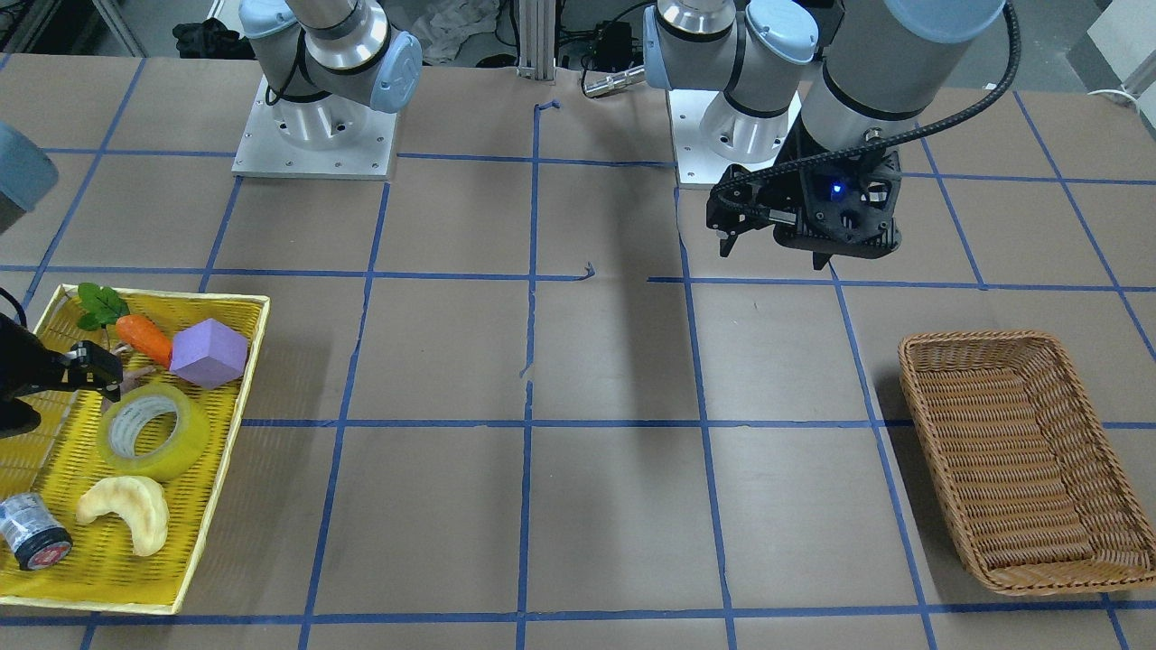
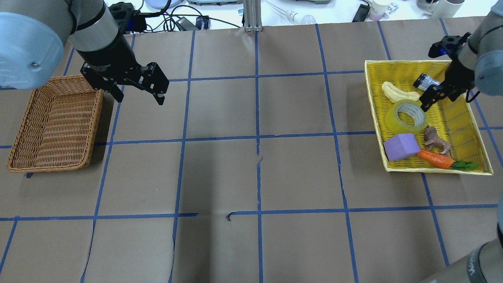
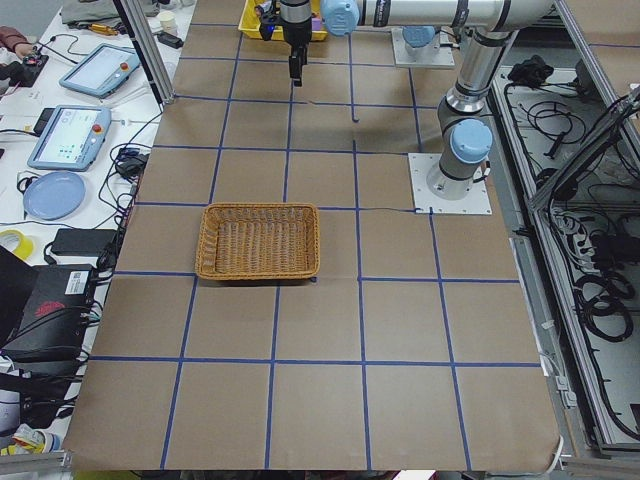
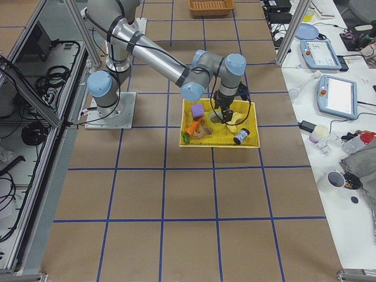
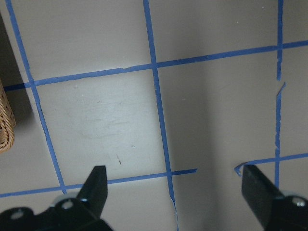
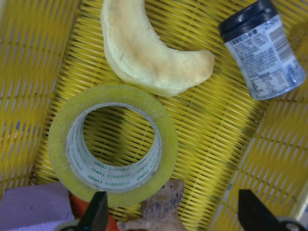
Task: Transfer tape with both arms
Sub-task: 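Lower the right gripper into the yellow basket over the tape roll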
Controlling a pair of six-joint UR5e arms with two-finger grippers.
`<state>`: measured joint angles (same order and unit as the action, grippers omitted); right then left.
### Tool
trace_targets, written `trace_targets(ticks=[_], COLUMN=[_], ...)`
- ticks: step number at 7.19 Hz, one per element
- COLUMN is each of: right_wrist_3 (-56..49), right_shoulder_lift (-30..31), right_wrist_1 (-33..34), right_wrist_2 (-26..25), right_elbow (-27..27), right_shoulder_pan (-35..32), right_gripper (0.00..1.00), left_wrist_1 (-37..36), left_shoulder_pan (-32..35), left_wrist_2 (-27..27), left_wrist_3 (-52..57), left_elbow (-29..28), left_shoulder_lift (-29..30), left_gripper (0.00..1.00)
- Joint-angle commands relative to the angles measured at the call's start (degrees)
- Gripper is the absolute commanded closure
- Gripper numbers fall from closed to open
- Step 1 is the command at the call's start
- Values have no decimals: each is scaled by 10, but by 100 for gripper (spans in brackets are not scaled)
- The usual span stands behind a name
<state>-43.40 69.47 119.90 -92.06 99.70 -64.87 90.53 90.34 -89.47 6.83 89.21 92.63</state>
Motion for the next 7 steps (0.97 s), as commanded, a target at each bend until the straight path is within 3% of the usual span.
trace_targets(ticks=[1,3,4,5,7], right_wrist_3=[-1,3,7,9,33], right_shoulder_lift=[-36,-48,-57,-58,-58], right_wrist_1=[48,50,50,50,49], right_wrist_2=[22,23,27,34,35], right_elbow=[17,9,3,4,3], right_shoulder_pan=[4,11,14,15,15], right_gripper=[17,19,25,38,100], left_wrist_1=[1,0,0,0,-1], left_shoulder_pan=[0,0,-1,-1,-1], left_wrist_2=[0,1,1,1,1], left_wrist_3=[0,0,0,-1,-1], left_elbow=[0,0,0,0,3], left_shoulder_lift=[1,1,1,1,0], left_gripper=[0,0,0,0,0])
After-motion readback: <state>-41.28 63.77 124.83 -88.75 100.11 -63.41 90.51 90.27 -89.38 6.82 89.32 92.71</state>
